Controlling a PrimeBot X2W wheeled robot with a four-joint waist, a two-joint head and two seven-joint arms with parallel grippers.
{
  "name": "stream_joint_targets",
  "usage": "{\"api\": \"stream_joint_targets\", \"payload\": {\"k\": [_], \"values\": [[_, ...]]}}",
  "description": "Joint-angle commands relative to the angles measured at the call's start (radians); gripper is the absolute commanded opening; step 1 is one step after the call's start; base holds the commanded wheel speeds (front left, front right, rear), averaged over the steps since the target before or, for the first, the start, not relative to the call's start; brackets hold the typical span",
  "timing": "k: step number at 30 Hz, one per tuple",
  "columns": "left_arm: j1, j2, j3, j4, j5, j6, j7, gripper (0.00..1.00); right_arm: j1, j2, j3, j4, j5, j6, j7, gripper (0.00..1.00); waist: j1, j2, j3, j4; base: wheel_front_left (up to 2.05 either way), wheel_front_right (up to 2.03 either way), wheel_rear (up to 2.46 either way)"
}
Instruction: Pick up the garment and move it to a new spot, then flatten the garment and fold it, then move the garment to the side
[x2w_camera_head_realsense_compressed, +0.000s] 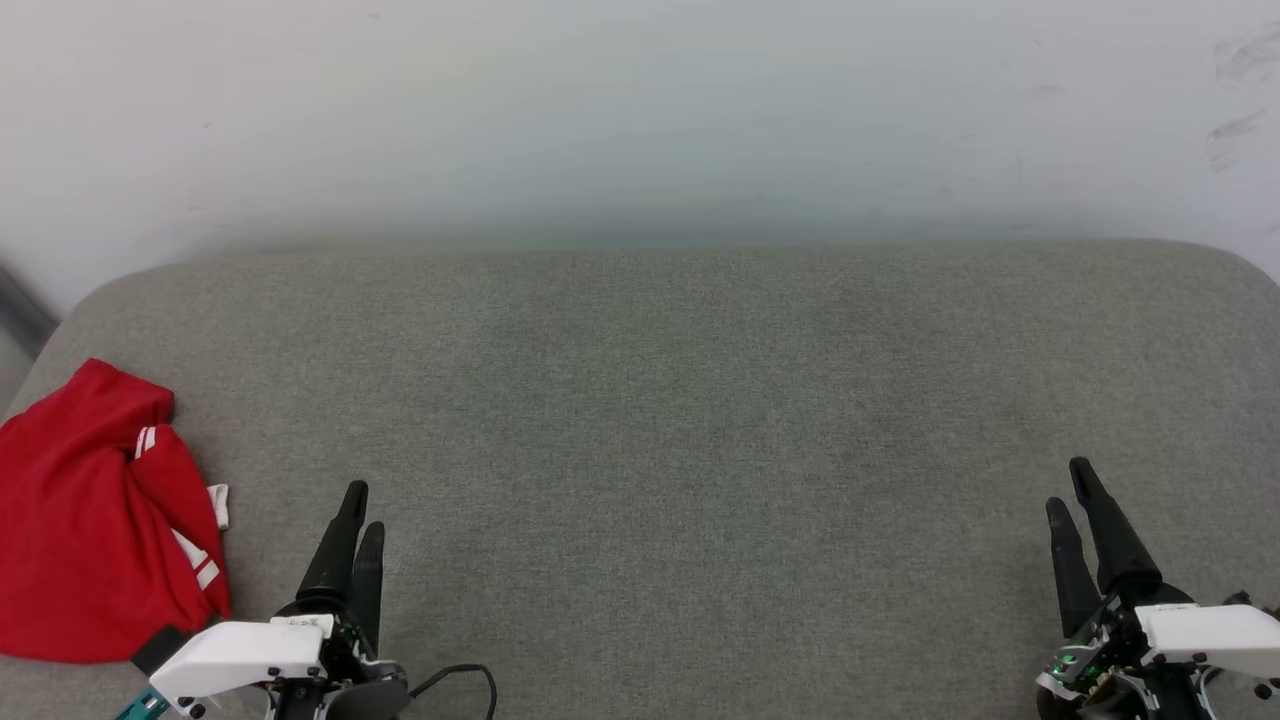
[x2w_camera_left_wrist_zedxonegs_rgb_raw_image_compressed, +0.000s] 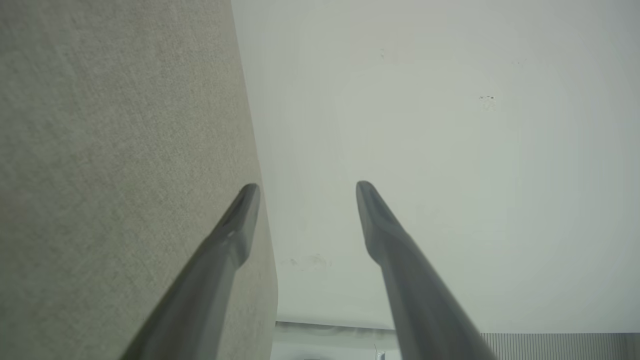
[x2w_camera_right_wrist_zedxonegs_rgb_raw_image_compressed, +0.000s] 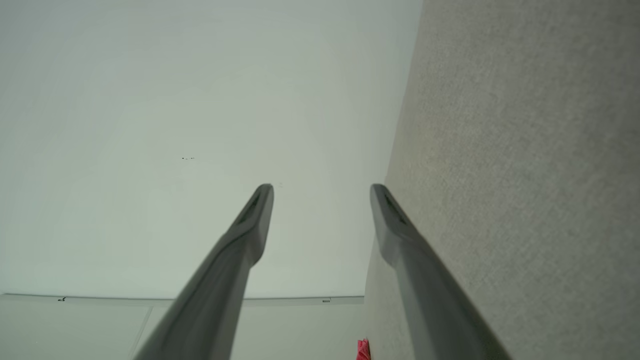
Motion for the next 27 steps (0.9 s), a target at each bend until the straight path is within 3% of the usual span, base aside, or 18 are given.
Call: {"api": "stream_joint_targets", "payload": {"k": [1, 13, 27], "values": [[-0.025, 0.003, -0.012, -0.025, 0.007, 0.0, -0.011, 1.0, -0.014, -0.001, 0.006, -0.029, -0.01, 0.0, -0.012, 1.0, 0.0, 0.0, 0.0, 0.0, 0.0, 0.0, 0.0], [-0.032, 0.01, -0.056, -0.076, 0.171, 0.0, -0.078, 1.0, -0.001, 0.0, 0.028, -0.073, -0.18, 0.0, -0.073, 1.0, 0.0, 0.0, -0.001, 0.001, 0.0, 0.0, 0.0], [-0.02, 0.003, -0.062, -0.129, 0.507, 0.0, -0.134, 1.0, 0.01, 0.0, 0.058, -0.111, -0.545, 0.0, -0.128, 1.0, 0.0, 0.0, -0.003, 0.005, 0.0, 0.0, 0.0]]}}
